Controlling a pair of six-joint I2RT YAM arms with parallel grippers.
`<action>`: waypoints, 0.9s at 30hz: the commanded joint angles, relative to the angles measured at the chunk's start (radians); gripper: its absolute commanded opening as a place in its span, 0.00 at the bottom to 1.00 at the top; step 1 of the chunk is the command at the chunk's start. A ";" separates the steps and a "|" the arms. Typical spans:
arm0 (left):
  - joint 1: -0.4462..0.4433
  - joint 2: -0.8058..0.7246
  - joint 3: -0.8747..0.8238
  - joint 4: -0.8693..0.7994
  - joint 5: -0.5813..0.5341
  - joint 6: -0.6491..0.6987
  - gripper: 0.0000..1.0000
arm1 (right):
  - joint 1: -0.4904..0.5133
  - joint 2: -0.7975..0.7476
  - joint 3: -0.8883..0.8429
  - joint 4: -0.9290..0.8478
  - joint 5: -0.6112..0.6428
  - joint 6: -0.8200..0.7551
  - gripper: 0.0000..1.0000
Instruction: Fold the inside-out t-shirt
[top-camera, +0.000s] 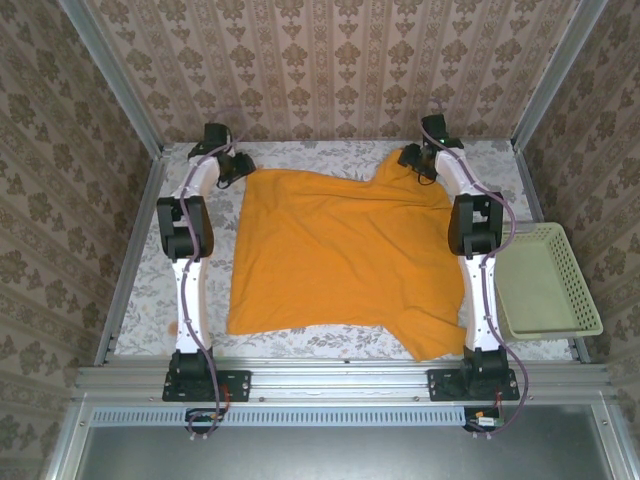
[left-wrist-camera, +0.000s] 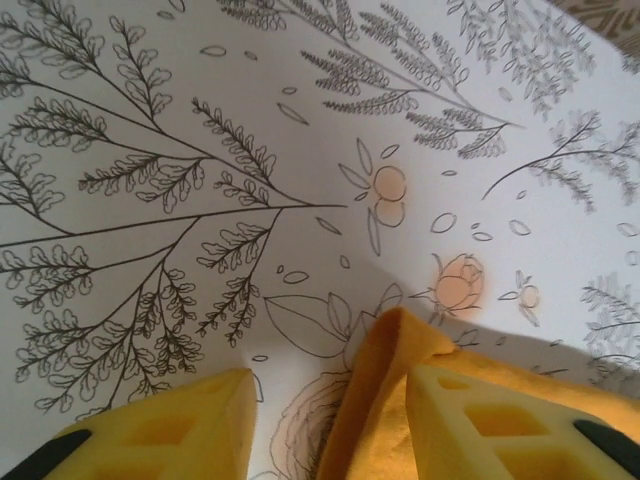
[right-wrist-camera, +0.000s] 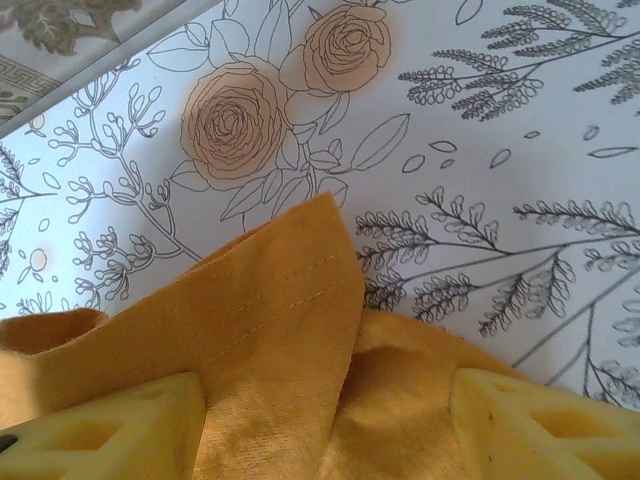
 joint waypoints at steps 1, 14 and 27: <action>0.001 0.042 0.050 -0.050 0.004 -0.023 0.40 | 0.005 0.047 0.102 -0.053 -0.018 -0.013 0.67; 0.004 0.062 0.072 -0.057 0.017 -0.028 0.24 | 0.004 0.124 0.245 -0.052 0.057 -0.031 0.62; -0.013 0.077 0.101 -0.015 0.061 -0.031 0.35 | -0.007 0.215 0.337 -0.010 -0.051 0.003 0.54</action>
